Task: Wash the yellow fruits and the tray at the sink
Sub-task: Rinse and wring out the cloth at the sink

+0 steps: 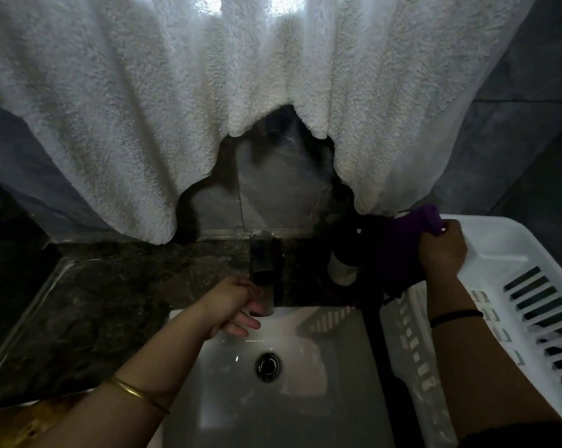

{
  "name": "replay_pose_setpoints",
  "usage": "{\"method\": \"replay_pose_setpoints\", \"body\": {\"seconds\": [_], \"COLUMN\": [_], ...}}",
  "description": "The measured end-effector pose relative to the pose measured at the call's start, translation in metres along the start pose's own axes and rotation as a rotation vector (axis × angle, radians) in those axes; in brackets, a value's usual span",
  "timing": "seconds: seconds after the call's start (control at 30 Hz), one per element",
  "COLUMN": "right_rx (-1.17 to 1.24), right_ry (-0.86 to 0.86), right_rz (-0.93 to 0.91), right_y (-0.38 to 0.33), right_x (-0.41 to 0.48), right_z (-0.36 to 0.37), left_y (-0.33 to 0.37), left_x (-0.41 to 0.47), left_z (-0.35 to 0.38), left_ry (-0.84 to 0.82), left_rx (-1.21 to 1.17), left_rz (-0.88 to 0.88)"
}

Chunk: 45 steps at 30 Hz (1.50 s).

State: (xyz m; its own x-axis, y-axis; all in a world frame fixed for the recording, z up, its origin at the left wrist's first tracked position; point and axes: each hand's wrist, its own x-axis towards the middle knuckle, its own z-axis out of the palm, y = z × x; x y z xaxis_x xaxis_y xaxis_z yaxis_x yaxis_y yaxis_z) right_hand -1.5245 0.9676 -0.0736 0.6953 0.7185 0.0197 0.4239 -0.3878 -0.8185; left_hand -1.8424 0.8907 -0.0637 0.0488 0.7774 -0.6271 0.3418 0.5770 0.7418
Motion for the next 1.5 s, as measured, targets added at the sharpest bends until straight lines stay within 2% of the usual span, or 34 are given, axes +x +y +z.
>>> {"method": "replay_pose_setpoints", "body": {"seconds": [0.13,0.2,0.27,0.33,0.4,0.47,0.53,0.6,0.7,0.73,0.77,0.87,0.93,1.13,1.33,1.5], "right_rx": [0.001,-0.128,-0.336,-0.473,-0.521,-0.501,-0.517,-0.545,-0.451,-0.413,-0.380,-0.287,-0.200,-0.219,-0.089,-0.015], "right_ry": [0.061,0.086,0.201,0.262,0.115,-0.037,-0.037,0.037,0.067,0.022,-0.066,-0.398,-0.484,-0.438,-0.341,-0.325], "right_rz": [0.060,0.099,0.014,-0.183,-0.253,-0.226,-0.235,-0.338,-0.537,-0.546,-0.484,-0.145,-0.002,0.088,0.205,0.263], "right_y": [0.009,0.014,0.018,0.023,0.024,0.026,0.022,0.014,0.003,-0.001,-0.002,0.006,0.010,0.011,0.000,-0.005], "right_x": [0.002,0.000,-0.005,-0.010,-0.015,-0.015,-0.018,-0.024,-0.038,-0.044,-0.048,-0.052,-0.049,-0.043,-0.049,-0.047], "right_z": [0.002,0.006,0.014,0.022,0.027,0.028,0.027,0.032,0.043,0.046,0.051,0.069,0.078,0.098,0.117,0.121], "left_y": [-0.002,-0.003,-0.006,-0.008,-0.010,-0.012,-0.013,-0.014,-0.018,-0.019,-0.021,-0.025,-0.029,-0.042,-0.043,-0.039], "left_x": [0.002,0.002,0.002,0.003,0.004,0.004,0.003,0.002,0.002,0.001,0.000,-0.005,-0.007,-0.007,-0.011,-0.009], "left_z": [-0.005,-0.007,-0.008,-0.008,-0.008,-0.006,-0.004,-0.002,-0.001,-0.001,-0.001,-0.007,-0.013,-0.025,-0.025,-0.023], "left_ry": [0.014,0.022,0.028,0.039,0.047,0.049,0.041,0.037,0.034,0.033,0.032,0.043,0.058,0.116,0.125,0.124], "left_rx": [0.000,-0.006,-0.010,-0.019,-0.024,-0.027,-0.027,-0.033,-0.040,-0.043,-0.043,-0.045,-0.045,-0.072,-0.099,-0.099], "left_rz": [0.003,0.006,0.010,0.008,0.006,0.003,0.001,-0.001,-0.011,-0.015,-0.018,-0.031,-0.039,-0.078,-0.088,-0.088]}}
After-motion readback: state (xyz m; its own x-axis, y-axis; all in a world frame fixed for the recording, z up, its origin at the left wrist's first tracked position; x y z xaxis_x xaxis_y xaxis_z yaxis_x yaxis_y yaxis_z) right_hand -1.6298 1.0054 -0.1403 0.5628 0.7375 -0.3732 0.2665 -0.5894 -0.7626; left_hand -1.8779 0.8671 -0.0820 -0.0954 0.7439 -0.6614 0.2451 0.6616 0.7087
